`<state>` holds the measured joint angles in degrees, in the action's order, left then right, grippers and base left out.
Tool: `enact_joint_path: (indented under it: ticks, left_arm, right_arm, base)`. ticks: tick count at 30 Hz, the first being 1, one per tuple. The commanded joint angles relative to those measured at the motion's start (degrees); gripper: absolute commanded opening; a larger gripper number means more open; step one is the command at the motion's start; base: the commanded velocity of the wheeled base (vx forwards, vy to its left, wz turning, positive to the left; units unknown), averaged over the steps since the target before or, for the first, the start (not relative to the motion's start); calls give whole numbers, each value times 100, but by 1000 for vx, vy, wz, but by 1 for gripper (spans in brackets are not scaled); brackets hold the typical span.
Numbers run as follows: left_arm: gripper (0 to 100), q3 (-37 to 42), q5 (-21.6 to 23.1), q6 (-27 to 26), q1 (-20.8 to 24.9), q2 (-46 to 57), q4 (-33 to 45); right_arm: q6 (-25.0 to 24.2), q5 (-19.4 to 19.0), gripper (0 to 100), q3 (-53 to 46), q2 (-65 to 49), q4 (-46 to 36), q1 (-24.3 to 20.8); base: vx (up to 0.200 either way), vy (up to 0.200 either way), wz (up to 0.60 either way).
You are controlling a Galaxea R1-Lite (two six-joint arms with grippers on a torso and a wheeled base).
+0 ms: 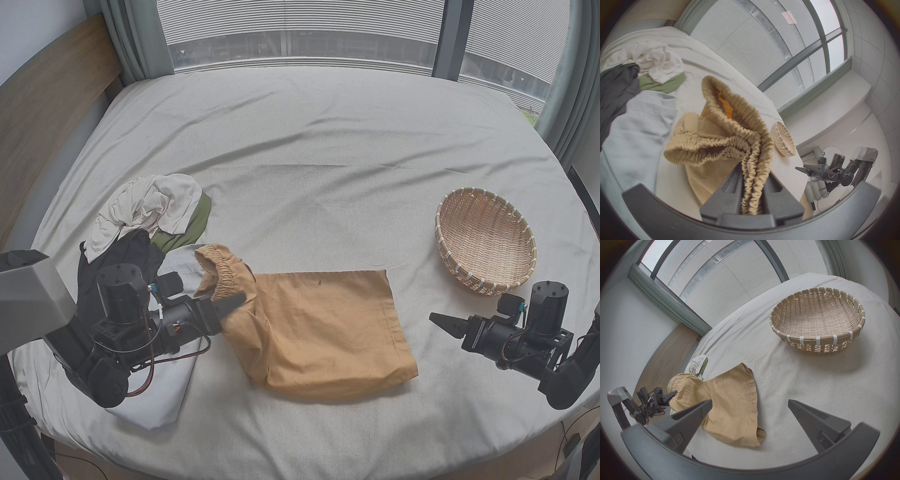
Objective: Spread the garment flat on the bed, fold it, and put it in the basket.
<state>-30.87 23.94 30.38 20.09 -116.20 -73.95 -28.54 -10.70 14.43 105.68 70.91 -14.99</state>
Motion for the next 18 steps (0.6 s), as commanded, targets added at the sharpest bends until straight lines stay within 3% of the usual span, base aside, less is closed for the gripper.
enact_joint_path:
  ticks: [1, 6, 18]
  left_arm:
    - [0, -218, -39, -6, 267, -17, 205]
    - [0, -341, -39, -32, 531, -25, 337]
    - [0, -1554, -74, -6, 1269, -632, 882]
  right_arm:
    - [-20, -2, 100, 24, 5, 2, -12]
    - [-20, -2, 100, 51, 14, 2, -21]
    - [-29, -2, 100, 60, 5, 2, -30]
  base:
    - [0, 0, 0]
    - [0, 0, 0]
    - [0, 0, 0]
